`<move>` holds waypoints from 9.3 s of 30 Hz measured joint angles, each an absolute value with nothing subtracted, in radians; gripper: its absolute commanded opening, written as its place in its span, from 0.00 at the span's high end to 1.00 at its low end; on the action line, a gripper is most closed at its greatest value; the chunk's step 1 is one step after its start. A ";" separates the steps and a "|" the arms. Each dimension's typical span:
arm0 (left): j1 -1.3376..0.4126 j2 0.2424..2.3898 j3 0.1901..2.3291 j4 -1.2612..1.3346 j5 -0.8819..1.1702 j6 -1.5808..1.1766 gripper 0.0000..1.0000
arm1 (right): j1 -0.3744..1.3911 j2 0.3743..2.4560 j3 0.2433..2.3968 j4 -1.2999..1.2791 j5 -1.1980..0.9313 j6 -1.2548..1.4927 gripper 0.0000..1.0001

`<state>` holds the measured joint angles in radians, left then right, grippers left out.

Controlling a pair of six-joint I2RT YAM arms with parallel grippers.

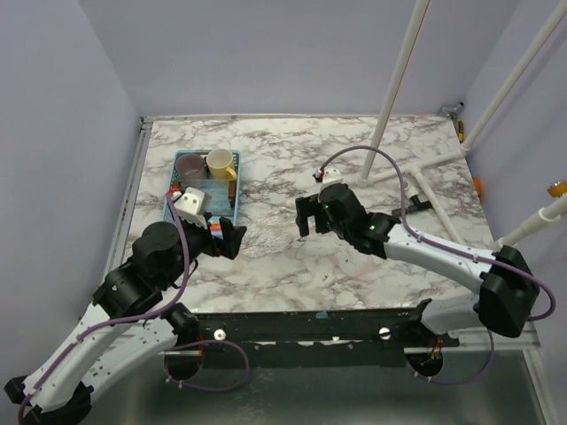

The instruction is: Prepare toiletry sets of a toothbrush and toothpaste on the tray

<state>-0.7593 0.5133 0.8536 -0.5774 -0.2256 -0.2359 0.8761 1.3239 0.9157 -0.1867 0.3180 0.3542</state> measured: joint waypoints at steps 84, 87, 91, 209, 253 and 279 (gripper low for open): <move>-0.759 0.488 0.826 -0.595 -0.249 -0.235 0.01 | 0.974 1.732 0.857 0.029 0.525 0.653 0.01; -0.759 0.488 0.826 -0.595 -0.249 -0.235 0.01 | 0.991 1.705 0.832 0.005 0.548 0.698 0.01; -0.759 0.487 0.826 -0.596 -0.249 -0.235 0.01 | 1.021 1.691 0.823 -0.042 0.585 0.741 0.01; 0.062 1.179 0.761 -0.688 0.006 -1.072 0.73 | 1.243 1.216 0.722 -0.382 0.429 0.778 0.00; -0.052 1.390 0.941 -0.557 0.262 -0.597 1.00 | 1.243 1.042 0.707 -0.430 0.450 0.776 0.00; -0.214 1.699 1.311 -0.647 0.453 -0.234 1.00 | 1.243 0.982 0.699 -0.455 0.404 0.758 0.00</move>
<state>-0.2142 1.6989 1.3113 -0.6468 0.4534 -0.2344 1.2427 0.9825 0.6987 -0.4545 0.4042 0.7578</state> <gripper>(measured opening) 0.252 0.998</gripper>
